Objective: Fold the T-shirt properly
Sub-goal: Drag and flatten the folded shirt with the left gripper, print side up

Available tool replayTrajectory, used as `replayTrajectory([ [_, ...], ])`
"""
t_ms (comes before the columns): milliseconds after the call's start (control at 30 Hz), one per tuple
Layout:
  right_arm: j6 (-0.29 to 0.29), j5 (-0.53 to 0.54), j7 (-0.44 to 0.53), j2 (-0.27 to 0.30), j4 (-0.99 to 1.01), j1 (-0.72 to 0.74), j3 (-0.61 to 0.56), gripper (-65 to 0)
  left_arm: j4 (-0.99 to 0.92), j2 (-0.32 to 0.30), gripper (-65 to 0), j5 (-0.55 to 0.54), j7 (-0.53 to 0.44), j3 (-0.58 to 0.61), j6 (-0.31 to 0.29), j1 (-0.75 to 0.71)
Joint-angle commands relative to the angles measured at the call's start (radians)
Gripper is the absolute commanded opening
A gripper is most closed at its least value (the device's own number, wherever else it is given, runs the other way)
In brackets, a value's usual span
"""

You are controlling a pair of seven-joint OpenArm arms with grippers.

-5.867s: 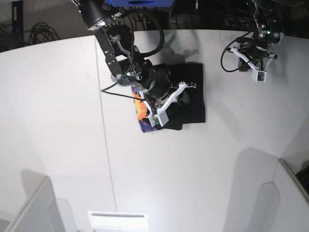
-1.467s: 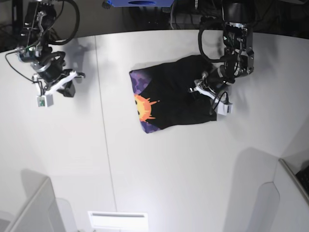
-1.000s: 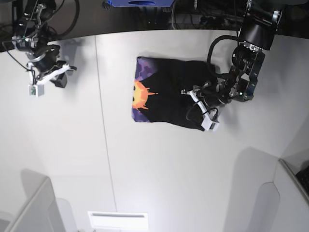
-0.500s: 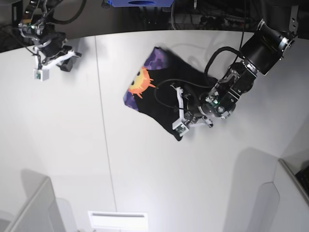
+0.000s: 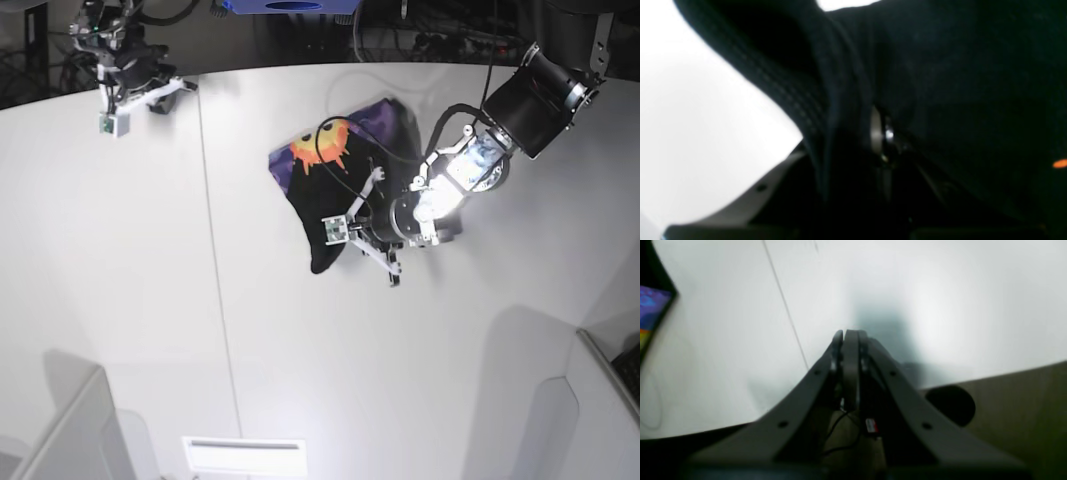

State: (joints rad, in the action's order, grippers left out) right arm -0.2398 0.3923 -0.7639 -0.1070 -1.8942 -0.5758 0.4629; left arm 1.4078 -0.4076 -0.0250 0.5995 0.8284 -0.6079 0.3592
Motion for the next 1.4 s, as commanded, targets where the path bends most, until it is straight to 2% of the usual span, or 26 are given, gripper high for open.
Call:
replayTrajectory([
  [0,-0.005,-0.006,0.017,-0.006,-0.015,-0.002,0.001,-65.0,-0.029,-0.006,-65.0,0.043,0.064,0.021,-0.059,-0.022],
  [67,-0.005,-0.023,0.017,-0.018,-0.015,-0.002,0.001,-65.0,-0.034,-0.006,-65.0,0.058,0.020,0.021,-0.089,-0.022],
  [167,-0.003,-0.023,0.017,-0.020,-0.015,-0.003,0.001,-65.0,-0.038,-0.004,-65.0,0.058,-0.037,0.024,-0.090,-0.022],
  [367,0.000,-0.023,0.017,-0.023,-0.015,-0.005,0.001,-65.0,-0.040,-0.012,-65.0,0.058,-0.200,0.196,-0.090,0.025],
  [467,0.000,-0.023,0.017,-0.030,-0.014,-0.005,0.001,-65.0,-0.040,-0.006,-65.0,0.058,-0.201,0.233,-0.090,0.036],
  [733,0.000,-0.023,0.017,-0.032,-0.006,-0.006,0.001,-65.0,-0.040,0.025,-65.0,0.058,-0.207,0.243,-0.090,0.057],
  [900,0.000,-0.023,0.024,-0.032,0.051,-0.005,0.001,-65.0,-0.041,0.023,-65.0,0.052,-0.207,0.363,-0.090,0.139],
  [1000,0.000,-0.022,0.079,-0.033,0.078,-0.016,0.000,-65.0,-0.048,0.025,-65.0,0.055,-0.207,0.365,-0.090,0.142],
  [1200,0.000,-0.022,0.166,-0.033,0.106,-0.054,-0.082,-65.0,-0.048,0.023,-65.0,0.049,-0.206,0.365,-0.090,0.133],
  [1367,0.001,-0.022,0.205,-0.033,0.100,-0.065,-0.105,-65.0,-0.048,0.023,-65.0,0.046,-0.200,0.365,-0.090,0.133],
])
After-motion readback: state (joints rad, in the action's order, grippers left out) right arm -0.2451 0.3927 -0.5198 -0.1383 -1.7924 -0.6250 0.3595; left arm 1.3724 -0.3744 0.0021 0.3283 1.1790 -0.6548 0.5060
